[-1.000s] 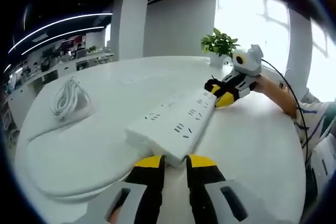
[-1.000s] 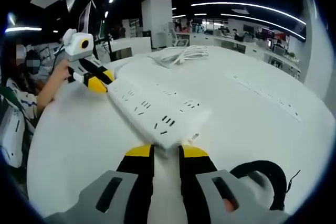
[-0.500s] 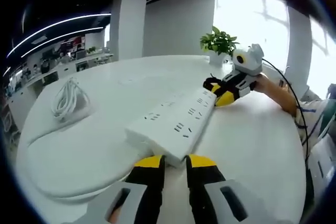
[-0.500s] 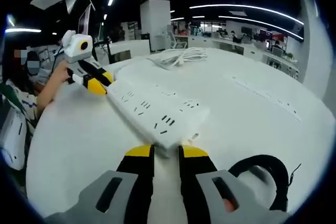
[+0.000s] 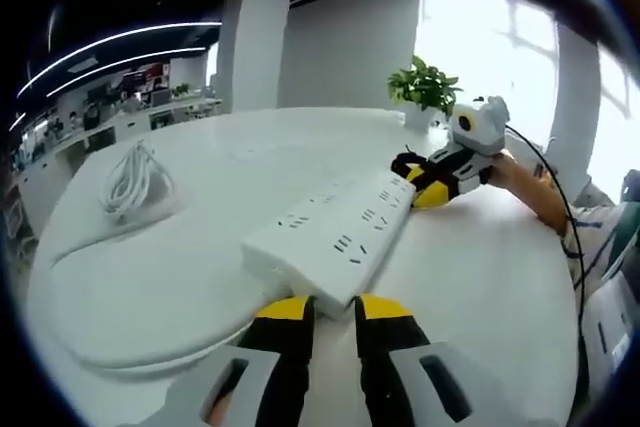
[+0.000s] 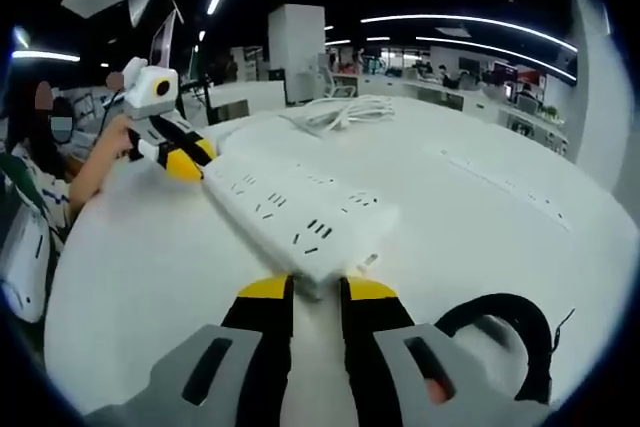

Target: Straighten the power strip on the desk, plug the charger into it

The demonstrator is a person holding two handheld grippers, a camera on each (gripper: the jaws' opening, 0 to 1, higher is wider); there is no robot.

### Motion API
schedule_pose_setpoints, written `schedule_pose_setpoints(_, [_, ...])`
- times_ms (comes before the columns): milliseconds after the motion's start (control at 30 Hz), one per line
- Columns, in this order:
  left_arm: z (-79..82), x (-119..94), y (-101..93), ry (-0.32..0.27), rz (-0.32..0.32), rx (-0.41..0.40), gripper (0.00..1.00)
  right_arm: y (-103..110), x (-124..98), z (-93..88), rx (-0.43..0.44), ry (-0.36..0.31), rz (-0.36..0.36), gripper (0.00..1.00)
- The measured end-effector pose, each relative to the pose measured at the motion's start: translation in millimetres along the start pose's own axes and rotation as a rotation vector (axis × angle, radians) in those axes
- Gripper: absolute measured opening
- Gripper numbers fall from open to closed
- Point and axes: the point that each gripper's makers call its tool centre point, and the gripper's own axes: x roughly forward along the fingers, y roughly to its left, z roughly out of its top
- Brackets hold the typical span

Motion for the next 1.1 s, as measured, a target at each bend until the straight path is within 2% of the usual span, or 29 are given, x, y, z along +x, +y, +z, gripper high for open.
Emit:
schedule_pose_setpoints(300, [-0.2,-2.1,0.4,-0.007,0.004,0.052,0.16,0.7,-4.5,4.3,-0.028,-0.009,-0.003,0.18])
schedule_pose_setpoints(400, [4.5,-5.8,0.5,-0.031,0.006,0.065,0.16,-3.9,-12.4,12.6,-0.046,-0.024,-0.028,0.18])
schedule_pose_setpoints(500, [10.7,-9.1,0.9,-0.059,0.014,0.069,0.16,-16.6,-23.7,23.4,-0.067,-0.062,-0.086,0.17])
schedule_pose_setpoints(567, [17.9,-10.1,-0.4,-0.098,0.013,0.09,0.16,-26.8,-33.5,29.0,-0.062,-0.086,-0.118,0.17])
schedule_pose_setpoints(667, [23.1,-11.4,-4.7,-0.123,0.003,0.097,0.16,-48.8,-52.2,36.1,-0.044,-0.128,-0.18,0.17])
schedule_pose_setpoints(833, [41.8,-15.9,-8.2,-0.218,-0.002,0.096,0.16,-84.6,-79.3,37.7,-0.029,-0.165,-0.293,0.17])
schedule_pose_setpoints(1000, [61.2,-23.3,-7.0,-0.33,0.001,0.048,0.16,-107.4,-98.9,32.1,0.002,-0.166,-0.361,0.17])
schedule_pose_setpoints(1100, [71.6,-28.2,-5.2,-0.388,-0.011,-0.01,0.16,-116.7,-106.0,24.6,0.016,-0.135,-0.392,0.18])
